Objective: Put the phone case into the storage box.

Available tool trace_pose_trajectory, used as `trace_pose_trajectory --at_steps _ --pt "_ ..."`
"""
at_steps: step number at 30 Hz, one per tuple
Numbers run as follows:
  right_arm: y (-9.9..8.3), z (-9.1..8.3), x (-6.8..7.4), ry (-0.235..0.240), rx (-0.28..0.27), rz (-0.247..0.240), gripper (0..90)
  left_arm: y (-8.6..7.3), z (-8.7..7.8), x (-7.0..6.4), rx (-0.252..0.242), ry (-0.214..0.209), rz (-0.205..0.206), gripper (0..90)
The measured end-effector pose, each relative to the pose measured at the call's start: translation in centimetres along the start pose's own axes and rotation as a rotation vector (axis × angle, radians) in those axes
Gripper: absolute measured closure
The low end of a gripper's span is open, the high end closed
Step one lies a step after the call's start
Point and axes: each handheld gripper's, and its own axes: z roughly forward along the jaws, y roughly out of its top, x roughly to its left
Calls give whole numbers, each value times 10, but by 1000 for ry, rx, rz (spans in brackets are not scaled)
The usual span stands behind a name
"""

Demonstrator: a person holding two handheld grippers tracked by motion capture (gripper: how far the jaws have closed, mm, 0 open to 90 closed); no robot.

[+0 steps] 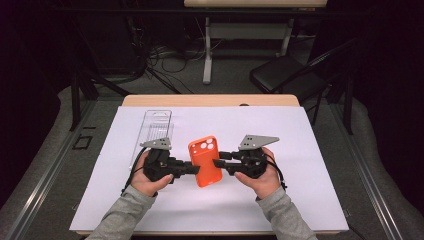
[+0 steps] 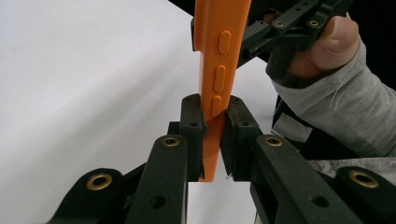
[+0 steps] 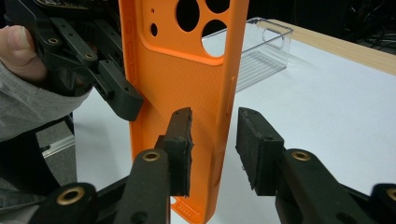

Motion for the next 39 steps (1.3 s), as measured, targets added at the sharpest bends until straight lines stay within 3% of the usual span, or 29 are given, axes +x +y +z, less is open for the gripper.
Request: trace_pose_trajectory --at_steps 23,39 --pt "-2 -1 -4 35 1 28 767 -1 2 0 0 -11 5 801" --pt "-3 -1 -6 49 4 19 803 -1 1 1 5 -17 5 801"
